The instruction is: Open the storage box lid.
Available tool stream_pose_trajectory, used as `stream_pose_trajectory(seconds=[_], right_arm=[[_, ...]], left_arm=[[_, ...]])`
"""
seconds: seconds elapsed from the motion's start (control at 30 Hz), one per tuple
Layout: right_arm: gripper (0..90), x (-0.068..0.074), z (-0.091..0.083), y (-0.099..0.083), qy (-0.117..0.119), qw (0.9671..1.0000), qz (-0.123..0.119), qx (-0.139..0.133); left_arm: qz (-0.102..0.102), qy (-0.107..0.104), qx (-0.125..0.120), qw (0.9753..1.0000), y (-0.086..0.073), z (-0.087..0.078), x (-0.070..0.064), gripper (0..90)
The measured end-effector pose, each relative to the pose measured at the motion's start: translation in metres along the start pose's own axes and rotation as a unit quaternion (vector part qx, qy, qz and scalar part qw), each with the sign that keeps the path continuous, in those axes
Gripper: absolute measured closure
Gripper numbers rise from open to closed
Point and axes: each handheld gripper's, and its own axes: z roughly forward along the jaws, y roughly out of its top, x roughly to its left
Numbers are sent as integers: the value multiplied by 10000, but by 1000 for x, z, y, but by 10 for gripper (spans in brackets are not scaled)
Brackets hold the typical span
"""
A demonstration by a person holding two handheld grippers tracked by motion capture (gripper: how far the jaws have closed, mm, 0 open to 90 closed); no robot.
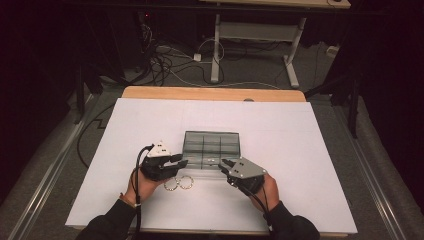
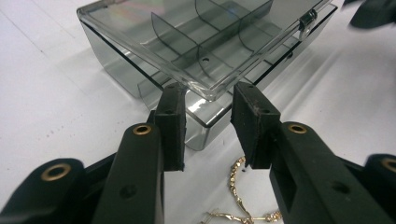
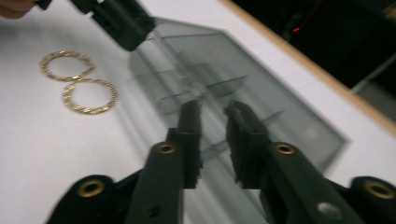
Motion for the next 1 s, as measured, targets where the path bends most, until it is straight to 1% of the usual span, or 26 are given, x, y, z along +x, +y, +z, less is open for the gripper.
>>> stream_pose_trajectory(seconds=[0.03, 0.07, 0.17, 0.23, 0.27, 0.3, 0.37, 0.4, 0.47, 0.53, 0.6, 0.67, 0.73, 0.77, 0.8, 0.87, 0.9, 1.0], right_arm=[[679, -3, -3, 0, -70, 10000, -42, -13], [679, -3, -3, 0, -70, 10000, -42, -13], [577, -9, -8, -2, -251, 9993, -252, 85], [532, -12, -10, -5, -442, 9984, -312, 153], [519, -13, -10, -7, -504, 9981, -282, 212], [518, -15, -10, -9, -587, 9975, -325, 235], [518, -17, -10, -11, -668, 9969, -311, 272], [523, -18, -9, -12, -690, 9967, -314, 292], [592, -21, -7, -14, -720, 9964, -309, 320], [657, -23, -4, -16, -825, 9954, -372, 329], [701, -27, -1, -18, -903, 9949, -332, 314], [706, -28, 0, -18, -925, 9948, -303, 300], [724, -29, 1, -18, -995, 9941, -332, 281], [736, -29, 1, -17, -1009, 9938, -370, 277], [740, -30, 2, -17, -1012, 9939, -358, 255], [749, -30, 1, -15, -1067, 9933, -368, 232], [750, -31, 1, -14, -1086, 9931, -382, 206], [751, -33, 1, -12, -1081, 9932, -394, 194]], left_arm=[[1, 3, -26, 10000, 0, 0, 0, 628], [8, 4, -53, 10000, 1, -1, 0, 628], [63, 46, -113, 9999, 2, -2, -1, 628], [106, 85, -165, 9998, 3, -3, -3, 627], [137, 105, -194, 9997, 3, -4, -3, 628], [140, 118, -212, 9996, 4, -4, -4, 628], [147, 144, -244, 9995, 5, -5, -4, 628], [180, 171, -253, 9994, 5, -5, -4, 628], [213, 206, -270, 9992, 6, -6, -5, 628], [271, 243, -290, 9989, 7, -6, -5, 628], [300, 287, -310, 9987, 8, -7, -5, 628], [349, 367, -321, 9982, 9, -7, -5, 627], [399, 475, -324, 9975, 10, -7, -6, 628], [460, 573, -317, 9968, 11, -7, -6, 627], [503, 650, -308, 9961, 12, -7, -7, 626], [629, 849, -304, 9939, 14, -7, -9, 625], [671, 889, -324, 9932, 15, -7, -9, 610], [812, 1042, -384, 9905, 19, -6, -11, 610]])
